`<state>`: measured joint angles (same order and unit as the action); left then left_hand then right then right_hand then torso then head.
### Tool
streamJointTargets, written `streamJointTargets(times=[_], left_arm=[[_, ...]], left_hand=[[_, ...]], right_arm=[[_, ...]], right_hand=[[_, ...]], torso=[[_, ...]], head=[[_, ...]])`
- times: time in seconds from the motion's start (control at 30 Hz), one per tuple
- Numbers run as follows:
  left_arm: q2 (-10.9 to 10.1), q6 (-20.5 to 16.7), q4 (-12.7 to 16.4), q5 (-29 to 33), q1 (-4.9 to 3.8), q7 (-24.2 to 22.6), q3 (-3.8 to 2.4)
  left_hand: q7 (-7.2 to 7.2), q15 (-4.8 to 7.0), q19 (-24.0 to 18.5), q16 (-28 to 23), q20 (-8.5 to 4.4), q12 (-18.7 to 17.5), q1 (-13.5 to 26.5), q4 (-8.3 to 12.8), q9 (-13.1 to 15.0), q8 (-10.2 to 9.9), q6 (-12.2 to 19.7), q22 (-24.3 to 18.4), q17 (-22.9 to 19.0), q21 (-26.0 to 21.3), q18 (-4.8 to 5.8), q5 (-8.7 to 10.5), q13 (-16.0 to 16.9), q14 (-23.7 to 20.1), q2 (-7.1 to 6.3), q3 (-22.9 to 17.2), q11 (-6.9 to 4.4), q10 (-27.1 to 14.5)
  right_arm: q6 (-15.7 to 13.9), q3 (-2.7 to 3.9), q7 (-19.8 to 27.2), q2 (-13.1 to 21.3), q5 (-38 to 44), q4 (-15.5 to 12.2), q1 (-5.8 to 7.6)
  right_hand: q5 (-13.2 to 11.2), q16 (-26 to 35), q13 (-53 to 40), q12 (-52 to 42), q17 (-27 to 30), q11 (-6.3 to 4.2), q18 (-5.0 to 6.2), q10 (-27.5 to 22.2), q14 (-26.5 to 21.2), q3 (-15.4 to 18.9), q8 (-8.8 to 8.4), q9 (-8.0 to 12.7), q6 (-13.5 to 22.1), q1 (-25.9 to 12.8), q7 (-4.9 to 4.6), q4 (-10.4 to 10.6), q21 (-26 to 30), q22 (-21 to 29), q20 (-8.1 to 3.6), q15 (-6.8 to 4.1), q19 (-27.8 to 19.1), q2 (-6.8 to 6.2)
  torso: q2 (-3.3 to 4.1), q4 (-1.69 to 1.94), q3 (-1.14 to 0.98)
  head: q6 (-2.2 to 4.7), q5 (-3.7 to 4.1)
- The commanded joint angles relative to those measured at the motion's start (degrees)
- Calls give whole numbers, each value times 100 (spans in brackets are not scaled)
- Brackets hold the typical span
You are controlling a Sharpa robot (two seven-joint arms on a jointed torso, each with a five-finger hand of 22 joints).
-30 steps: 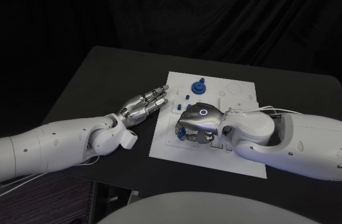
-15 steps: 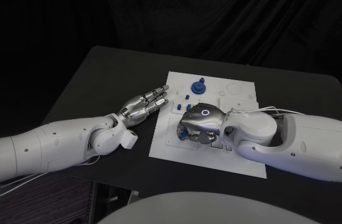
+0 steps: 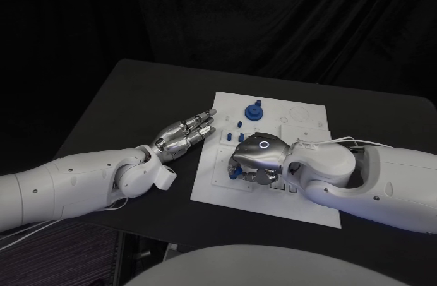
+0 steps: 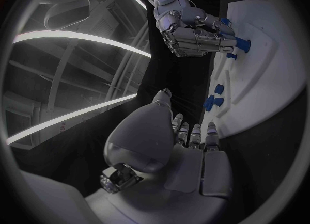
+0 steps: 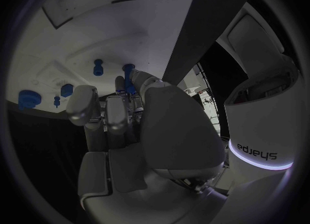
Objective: Assemble the parts on the task board
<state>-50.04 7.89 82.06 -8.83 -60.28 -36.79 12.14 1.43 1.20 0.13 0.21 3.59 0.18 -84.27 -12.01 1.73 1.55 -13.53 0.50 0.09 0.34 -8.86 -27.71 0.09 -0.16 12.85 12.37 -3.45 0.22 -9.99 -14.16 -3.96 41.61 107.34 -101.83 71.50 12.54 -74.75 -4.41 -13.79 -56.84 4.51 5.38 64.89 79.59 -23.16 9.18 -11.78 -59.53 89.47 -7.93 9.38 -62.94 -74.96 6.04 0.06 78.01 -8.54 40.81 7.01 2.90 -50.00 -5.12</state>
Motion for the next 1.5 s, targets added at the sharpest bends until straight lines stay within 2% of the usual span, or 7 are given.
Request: streamJointTargets(times=[0.03, 0.77, 1.07, 1.17, 1.33, 1.47, 1.5], left_arm=[[15, 81, 4, 6, 10, -32, -5], [32, 109, -15, 6, 17, 16, -5], [40, 120, -22, 6, 19, 26, -5], [39, 120, -22, 6, 19, 26, -5], [37, 121, -27, 6, 20, 24, -5], [35, 120, -28, 6, 20, 20, -5], [34, 120, -29, 6, 21, 18, -5]], left_hand=[[-33, -45, 0, -21, 48, -16, -24, -10, 2, 21, 20, 6, -9, -18, -2, -32, -7, 16, 41, -39, 21, -17], [-35, -54, 1, -21, 55, -16, -21, -10, 1, 19, 28, 7, -9, -18, 0, -31, -7, 16, 47, -44, 25, -17], [-39, -60, 1, -21, 60, -16, -19, -10, 2, 21, 20, 7, -9, -18, 2, -32, -7, 16, 51, -47, 28, -18], [-39, -60, 1, -21, 60, -16, -19, -10, 2, 21, 20, 7, -9, -18, 2, -32, -7, 16, 51, -47, 28, -18], [-39, -60, 1, -21, 60, -16, -19, -10, 2, 21, 20, 7, -9, -18, 2, -32, -7, 16, 51, -47, 28, -18], [-39, -60, 1, -21, 60, -16, -19, -10, 2, 21, 20, 7, -9, -18, 2, -32, -7, 16, 51, -47, 28, -18], [-39, -60, 1, -21, 60, -16, -19, -10, 2, 21, 20, 7, -9, -18, 2, -32, -7, 16, 51, -47, 28, -18]], right_arm=[[60, 1, -35, 9, 56, -12, -16], [150, 1, -52, -58, 56, 0, -16], [216, 1, -48, -122, 56, 36, -69], [245, 1, -45, -137, 56, 60, -98], [169, 1, -44, -127, 56, 87, -127], [-13, 1, -45, -74, 56, 70, -134], [-76, 1, -45, -54, 53, 61, -135]], right_hand=[[30, 29, -5, 2, 21, -5, 28, 37, -38, 17, -39, -10, 38, 21, -11, -27, 44, -751, 0, 3, -67, -42], [-18, 130, -9, 143, 165, 47, 68, -98, -171, -20, -195, -3, 257, -61, -45, -38, 280, -694, 44, 52, -219, -85], [-256, 198, -2, 308, 285, 179, 95, -484, -291, 24, -480, 59, 774, -289, 114, 53, 485, -644, 135, 168, -343, -163], [-522, 241, -18, 354, 374, 263, 125, -854, -396, 148, -542, 93, 1028, -384, 181, 77, 670, -599, 213, 245, -450, -170], [-835, 300, -62, 327, 509, 334, 172, -1581, -550, 521, -545, 217, 1594, -453, 325, 148, 937, -541, 251, 254, -593, -154], [-906, 357, -137, 137, 647, 391, 207, -2134, -696, 862, -535, 286, 1843, -358, 375, 389, 1177, -495, 253, 254, -718, -214], [-952, 386, -188, -16, 730, 405, 227, -2409, -777, 1007, -519, 310, 1916, -257, 405, 656, 1296, -475, 249, 262, -780, -301]], torso=[[0, 0, 4], [5, 8, 3], [8, 8, 7], [8, 10, 6], [7, 11, 5], [8, 10, 7], [8, 10, 6]], head=[[0, 2], [0, -15], [0, -20], [0, -17], [0, -23], [0, -10], [0, -7]])
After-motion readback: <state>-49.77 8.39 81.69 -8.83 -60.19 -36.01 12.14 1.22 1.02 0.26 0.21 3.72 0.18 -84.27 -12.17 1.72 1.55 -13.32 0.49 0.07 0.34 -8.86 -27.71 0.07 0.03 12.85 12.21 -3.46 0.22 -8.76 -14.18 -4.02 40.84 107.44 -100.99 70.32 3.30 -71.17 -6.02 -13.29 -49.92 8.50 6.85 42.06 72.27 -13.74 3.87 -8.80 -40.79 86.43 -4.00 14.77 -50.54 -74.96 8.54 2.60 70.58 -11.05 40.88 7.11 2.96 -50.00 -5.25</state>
